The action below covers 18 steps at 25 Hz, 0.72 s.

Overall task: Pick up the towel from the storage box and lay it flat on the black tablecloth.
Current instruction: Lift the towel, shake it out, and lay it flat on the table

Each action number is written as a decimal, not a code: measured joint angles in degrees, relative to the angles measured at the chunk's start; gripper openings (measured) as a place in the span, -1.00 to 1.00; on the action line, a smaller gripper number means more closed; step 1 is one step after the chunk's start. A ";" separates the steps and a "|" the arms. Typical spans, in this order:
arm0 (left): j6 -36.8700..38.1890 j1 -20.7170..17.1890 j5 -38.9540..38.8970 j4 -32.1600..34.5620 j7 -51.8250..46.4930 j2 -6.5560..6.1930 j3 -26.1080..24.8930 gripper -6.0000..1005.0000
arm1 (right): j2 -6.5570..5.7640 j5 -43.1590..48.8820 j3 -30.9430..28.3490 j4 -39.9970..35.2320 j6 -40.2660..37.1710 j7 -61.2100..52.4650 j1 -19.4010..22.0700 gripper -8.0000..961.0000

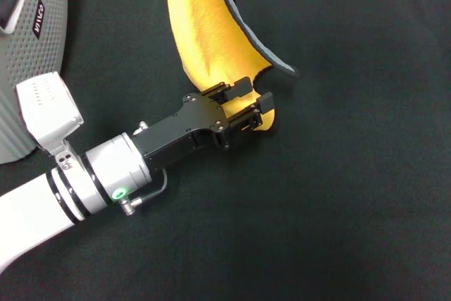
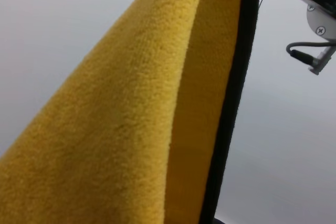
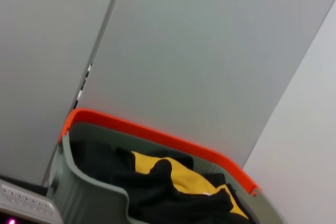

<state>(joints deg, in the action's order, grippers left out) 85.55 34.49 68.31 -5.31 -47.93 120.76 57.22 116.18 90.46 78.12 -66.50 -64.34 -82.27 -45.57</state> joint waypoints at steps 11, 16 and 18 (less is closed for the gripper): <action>-2.37 -0.59 -0.43 0.44 0.34 0.00 -3.70 0.16 | -0.27 -6.73 -0.69 -13.70 -0.90 -1.07 9.51 -0.96; -1.18 -0.59 -0.43 1.22 0.38 0.00 -5.48 0.16 | -0.40 -6.28 -0.70 -19.02 1.42 -5.09 13.07 -0.96; -0.10 -0.60 -0.25 1.74 0.39 0.00 -5.53 0.16 | -0.46 -6.13 -0.69 -20.49 3.03 -5.28 13.88 -0.96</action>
<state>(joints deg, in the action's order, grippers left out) 85.45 33.89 68.06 -3.57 -47.54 120.75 51.69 115.72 84.32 77.43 -86.99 -61.31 -87.55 -31.69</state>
